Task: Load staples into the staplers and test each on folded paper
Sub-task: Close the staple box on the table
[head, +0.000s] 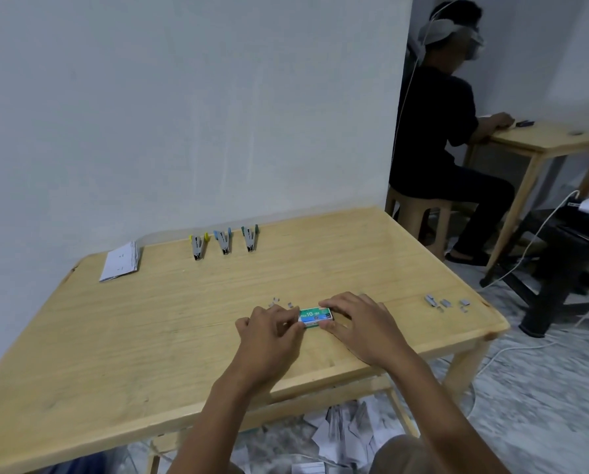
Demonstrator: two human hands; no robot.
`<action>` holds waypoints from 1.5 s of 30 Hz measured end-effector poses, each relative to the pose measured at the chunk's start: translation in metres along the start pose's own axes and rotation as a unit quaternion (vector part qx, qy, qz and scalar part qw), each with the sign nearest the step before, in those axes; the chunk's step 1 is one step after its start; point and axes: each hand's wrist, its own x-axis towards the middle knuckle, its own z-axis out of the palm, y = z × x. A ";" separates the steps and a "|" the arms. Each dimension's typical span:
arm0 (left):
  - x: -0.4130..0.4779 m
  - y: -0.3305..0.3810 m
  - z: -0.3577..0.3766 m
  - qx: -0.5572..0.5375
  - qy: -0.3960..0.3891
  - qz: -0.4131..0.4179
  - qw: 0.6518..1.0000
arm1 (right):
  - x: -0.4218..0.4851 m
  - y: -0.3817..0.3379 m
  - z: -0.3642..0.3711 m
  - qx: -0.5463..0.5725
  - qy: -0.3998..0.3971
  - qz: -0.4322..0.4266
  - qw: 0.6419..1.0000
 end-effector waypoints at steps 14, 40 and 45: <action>0.013 -0.007 0.000 -0.080 0.054 -0.022 0.995 | 0.001 0.003 0.001 0.014 0.007 -0.003 1.000; -0.012 -0.025 -0.019 -0.059 0.003 0.065 0.996 | -0.003 -0.006 -0.002 0.006 -0.013 0.006 1.000; -0.025 -0.030 -0.029 -0.094 0.002 0.054 0.994 | -0.008 -0.023 0.007 0.031 -0.035 -0.014 0.999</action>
